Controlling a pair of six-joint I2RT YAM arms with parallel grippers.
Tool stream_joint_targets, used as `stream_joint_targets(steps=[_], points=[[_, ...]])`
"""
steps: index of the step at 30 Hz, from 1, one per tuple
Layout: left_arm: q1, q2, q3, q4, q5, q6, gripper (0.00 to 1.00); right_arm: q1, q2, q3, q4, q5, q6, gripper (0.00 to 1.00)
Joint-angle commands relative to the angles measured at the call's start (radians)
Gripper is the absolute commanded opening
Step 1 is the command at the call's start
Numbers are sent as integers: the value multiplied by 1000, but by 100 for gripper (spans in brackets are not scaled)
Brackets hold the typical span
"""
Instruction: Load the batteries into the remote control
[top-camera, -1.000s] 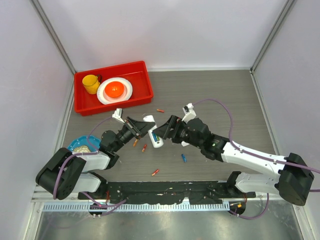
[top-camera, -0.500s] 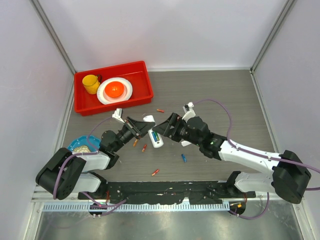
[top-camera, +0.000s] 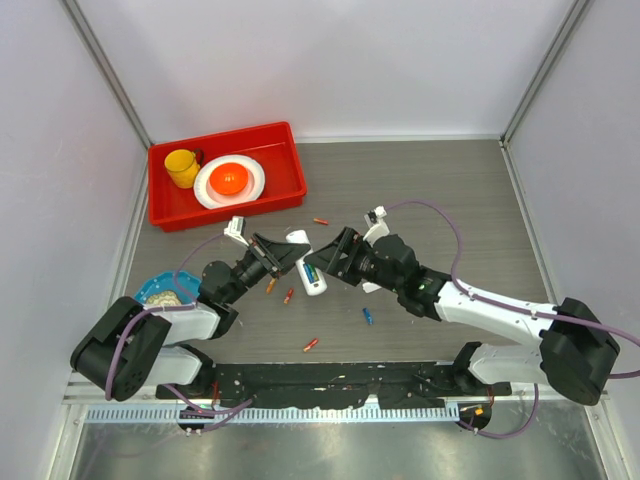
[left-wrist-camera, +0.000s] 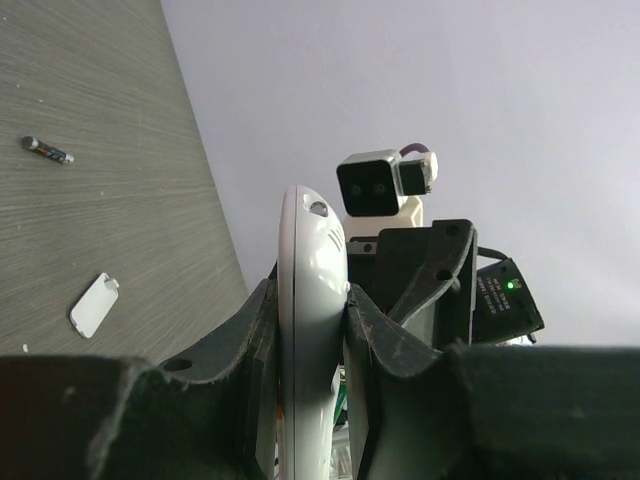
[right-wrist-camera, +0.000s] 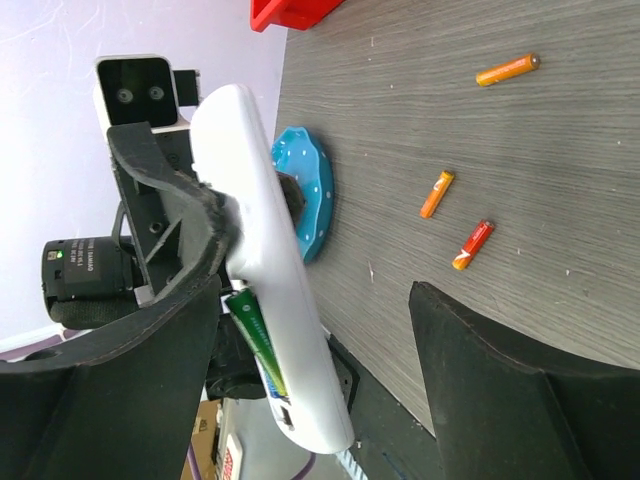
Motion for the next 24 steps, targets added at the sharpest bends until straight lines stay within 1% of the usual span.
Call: stream_joint_targets(steps=[1, 9, 19, 24], points=[[-3, -33, 26, 264, -12, 9, 0, -9, 12, -17, 66, -16, 25, 81], [-4, -34, 27, 264, -13, 7, 0, -13, 14, -37, 83, -22, 33, 77], [-3, -34, 32, 262, -18, 9, 0, -12, 31, -54, 116, -41, 40, 77], [-3, -34, 37, 264, -24, 7, 0, -13, 35, -63, 135, -50, 47, 75]])
